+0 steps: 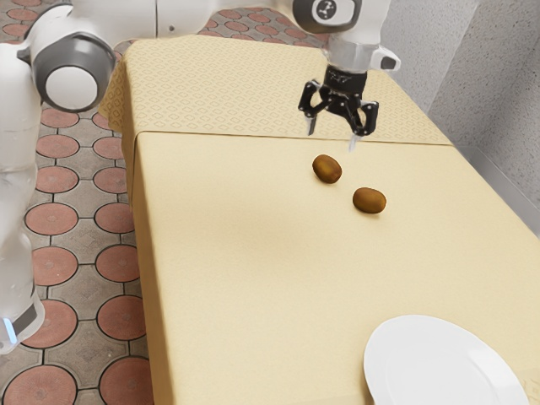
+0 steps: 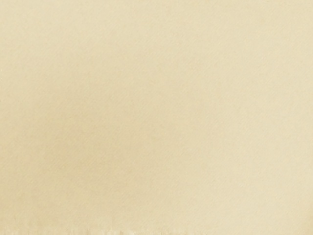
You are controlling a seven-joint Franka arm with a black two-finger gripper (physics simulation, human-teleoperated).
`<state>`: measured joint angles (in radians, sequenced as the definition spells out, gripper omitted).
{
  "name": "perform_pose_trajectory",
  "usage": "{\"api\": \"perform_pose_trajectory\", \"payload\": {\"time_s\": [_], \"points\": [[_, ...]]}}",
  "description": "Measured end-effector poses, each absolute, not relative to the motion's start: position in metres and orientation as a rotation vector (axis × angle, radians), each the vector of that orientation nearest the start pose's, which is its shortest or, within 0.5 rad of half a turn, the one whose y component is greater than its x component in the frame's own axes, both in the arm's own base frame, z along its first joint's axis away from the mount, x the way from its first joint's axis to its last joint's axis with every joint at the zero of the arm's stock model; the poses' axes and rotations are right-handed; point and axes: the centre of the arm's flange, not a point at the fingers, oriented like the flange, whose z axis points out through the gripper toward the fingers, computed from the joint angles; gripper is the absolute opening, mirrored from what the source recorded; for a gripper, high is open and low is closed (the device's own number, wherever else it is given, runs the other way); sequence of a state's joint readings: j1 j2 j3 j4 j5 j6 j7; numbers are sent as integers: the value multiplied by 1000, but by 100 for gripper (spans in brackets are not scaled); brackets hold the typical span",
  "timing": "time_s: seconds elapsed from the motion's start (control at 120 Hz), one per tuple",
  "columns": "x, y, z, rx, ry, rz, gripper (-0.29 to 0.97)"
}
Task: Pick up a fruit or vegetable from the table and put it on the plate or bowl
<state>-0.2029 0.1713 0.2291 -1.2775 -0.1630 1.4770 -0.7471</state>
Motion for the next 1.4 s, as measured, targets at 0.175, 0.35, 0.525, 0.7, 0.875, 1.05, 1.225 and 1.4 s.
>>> {"api": "perform_pose_trajectory", "payload": {"time_s": [0.175, 0.35, 0.525, 0.7, 0.875, 1.05, 1.225, 1.4], "points": [[590, -29, 665, -2780, -1757, 109, 68], [584, -5, 676, -2457, -2179, 106, 68], [636, 89, 632, -2021, -2558, 105, 68], [685, 130, 582, -1808, -2779, 77, 68], [685, 203, 564, -1556, -2999, 86, 68], [705, 230, 512, -1421, -3121, 167, 68], [716, 234, 495, -1357, -3195, 164, 68], [719, 232, 492, -1404, -3195, 141, 68]]}}
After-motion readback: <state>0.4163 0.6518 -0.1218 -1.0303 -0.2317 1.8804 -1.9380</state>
